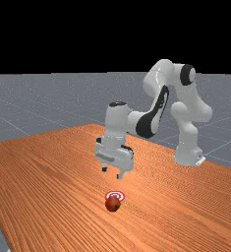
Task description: Pick the apple to the marker
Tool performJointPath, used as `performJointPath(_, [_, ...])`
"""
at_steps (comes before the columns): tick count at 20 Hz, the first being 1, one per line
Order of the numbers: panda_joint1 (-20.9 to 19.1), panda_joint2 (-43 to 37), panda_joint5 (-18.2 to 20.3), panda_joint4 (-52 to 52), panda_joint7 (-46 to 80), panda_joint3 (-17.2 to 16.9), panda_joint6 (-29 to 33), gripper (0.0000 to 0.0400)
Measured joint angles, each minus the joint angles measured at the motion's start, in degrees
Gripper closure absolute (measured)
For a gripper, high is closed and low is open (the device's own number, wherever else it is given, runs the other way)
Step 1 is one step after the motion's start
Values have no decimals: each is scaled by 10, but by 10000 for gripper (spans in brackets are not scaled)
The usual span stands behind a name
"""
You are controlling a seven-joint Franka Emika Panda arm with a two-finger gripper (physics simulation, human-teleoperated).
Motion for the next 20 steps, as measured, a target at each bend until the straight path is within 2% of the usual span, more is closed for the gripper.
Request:
performJointPath(4, [-1, 82, 2, 83, 9, -4, -50, 0])
performJointPath(10, [2, 153, 4, 109, 18, -5, -55, 0])
performJointPath(16, [6, 179, 7, 115, 29, -6, -49, 0])
performJointPath(17, [7, 180, 8, 116, 33, -7, -48, 118])
performJointPath(20, [8, 181, 10, 116, 42, -8, -43, 118])
